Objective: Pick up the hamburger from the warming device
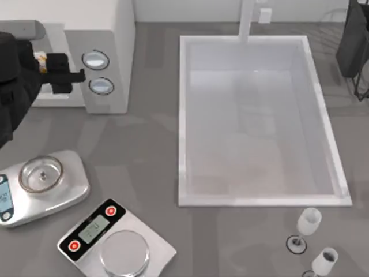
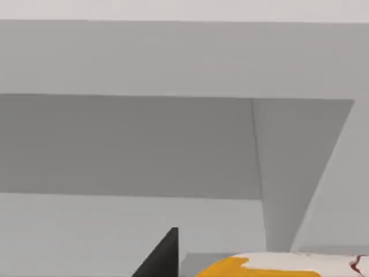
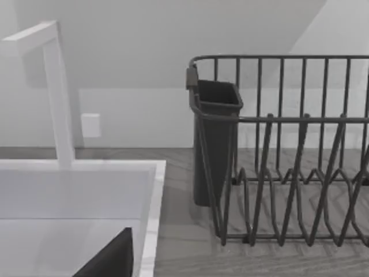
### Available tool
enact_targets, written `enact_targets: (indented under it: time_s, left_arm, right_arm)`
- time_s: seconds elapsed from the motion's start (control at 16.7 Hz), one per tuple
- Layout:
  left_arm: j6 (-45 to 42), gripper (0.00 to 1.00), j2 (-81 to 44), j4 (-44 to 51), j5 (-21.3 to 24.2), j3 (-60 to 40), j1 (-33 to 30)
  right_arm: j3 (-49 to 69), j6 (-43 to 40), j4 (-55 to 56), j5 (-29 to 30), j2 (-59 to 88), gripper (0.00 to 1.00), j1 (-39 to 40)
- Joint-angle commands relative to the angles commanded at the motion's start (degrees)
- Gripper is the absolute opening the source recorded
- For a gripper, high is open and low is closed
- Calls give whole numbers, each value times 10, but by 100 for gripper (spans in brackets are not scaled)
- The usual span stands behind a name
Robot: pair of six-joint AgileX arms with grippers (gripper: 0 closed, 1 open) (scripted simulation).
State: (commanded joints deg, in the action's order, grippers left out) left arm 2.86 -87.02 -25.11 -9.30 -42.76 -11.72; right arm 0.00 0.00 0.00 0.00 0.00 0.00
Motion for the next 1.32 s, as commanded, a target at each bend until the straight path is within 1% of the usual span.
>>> enact_targets:
  time_s: [0.12, 0.24, 0.54, 0.66, 0.84, 1.02, 1.2, 1.32]
  left_arm:
    - [4, 0, 37, 9, -13, 36, -13]
    - [6, 0, 49, 12, -18, 48, -18]
    - [4, 0, 37, 8, -18, 47, -10]
    - [5, 0, 31, -12, -9, 47, -6]
    - [8, 0, -12, -86, 10, 42, -2]
    - [11, 0, -90, -209, 19, 50, -4]
    - [10, 0, -194, -332, 14, 93, -7]
    - [8, 0, -248, -388, 4, 125, -11]
  right_arm:
    - [0, 0, 0, 0, 0, 100, 0]
    - [0, 0, 0, 0, 0, 100, 0]
    - [0, 0, 0, 0, 0, 100, 0]
    - [0, 0, 0, 0, 0, 100, 0]
    - [0, 0, 0, 0, 0, 100, 0]
    - [0, 0, 0, 0, 0, 100, 0]
    - [0, 0, 0, 0, 0, 100, 0]
    - [0, 0, 0, 0, 0, 100, 0]
